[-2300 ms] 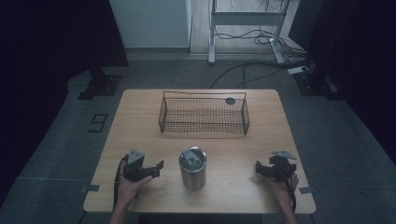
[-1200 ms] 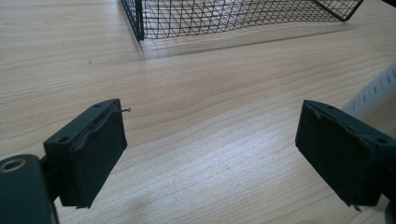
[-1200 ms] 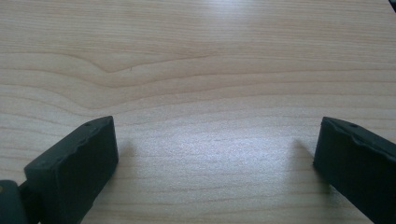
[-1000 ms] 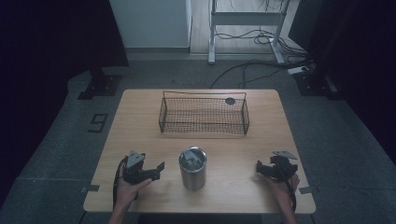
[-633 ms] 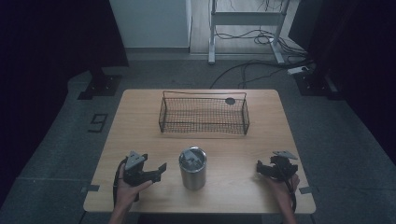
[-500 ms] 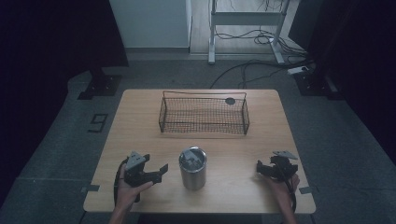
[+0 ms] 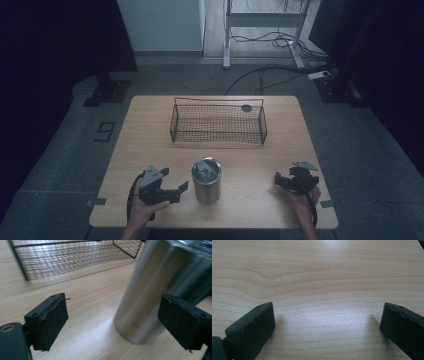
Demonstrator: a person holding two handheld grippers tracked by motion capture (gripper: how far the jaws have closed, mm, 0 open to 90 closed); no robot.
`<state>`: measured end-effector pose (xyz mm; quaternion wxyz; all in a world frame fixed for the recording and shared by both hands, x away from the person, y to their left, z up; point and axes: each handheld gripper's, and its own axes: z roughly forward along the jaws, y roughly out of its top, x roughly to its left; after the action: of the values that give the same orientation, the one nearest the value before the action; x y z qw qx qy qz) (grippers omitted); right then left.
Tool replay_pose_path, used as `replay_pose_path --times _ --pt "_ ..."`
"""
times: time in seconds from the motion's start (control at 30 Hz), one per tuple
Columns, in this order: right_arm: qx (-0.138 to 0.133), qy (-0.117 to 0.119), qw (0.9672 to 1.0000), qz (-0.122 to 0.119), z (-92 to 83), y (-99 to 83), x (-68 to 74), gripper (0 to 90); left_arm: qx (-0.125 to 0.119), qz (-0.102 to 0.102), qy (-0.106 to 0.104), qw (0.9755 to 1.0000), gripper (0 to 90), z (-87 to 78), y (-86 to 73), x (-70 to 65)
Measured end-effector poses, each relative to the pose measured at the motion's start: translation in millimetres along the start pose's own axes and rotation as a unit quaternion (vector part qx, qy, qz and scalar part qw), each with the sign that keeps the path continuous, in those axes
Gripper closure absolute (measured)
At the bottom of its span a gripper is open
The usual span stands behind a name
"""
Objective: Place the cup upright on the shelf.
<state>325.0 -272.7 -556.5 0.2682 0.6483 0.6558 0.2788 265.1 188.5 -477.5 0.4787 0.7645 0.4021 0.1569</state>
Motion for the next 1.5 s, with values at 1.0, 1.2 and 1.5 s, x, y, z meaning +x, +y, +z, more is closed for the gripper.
replay_pose_path --times 1.0,1.2,1.5 --pt "0.0 0.0 1.0 0.0 0.0 0.0 0.1 0.0 0.011 0.021 -0.067 0.9975 7.0 17.6 3.6 -31.7" --pt "0.0 0.0 1.0 0.0 0.0 0.0 0.0 0.0 0.015 0.03 -0.075 0.9966 6.1 22.8 5.2 -38.2" --pt "0.0 0.0 1.0 0.0 0.0 0.0 0.0 0.0 0.017 0.042 -0.077 0.996 3.9 33.9 9.2 -44.0"
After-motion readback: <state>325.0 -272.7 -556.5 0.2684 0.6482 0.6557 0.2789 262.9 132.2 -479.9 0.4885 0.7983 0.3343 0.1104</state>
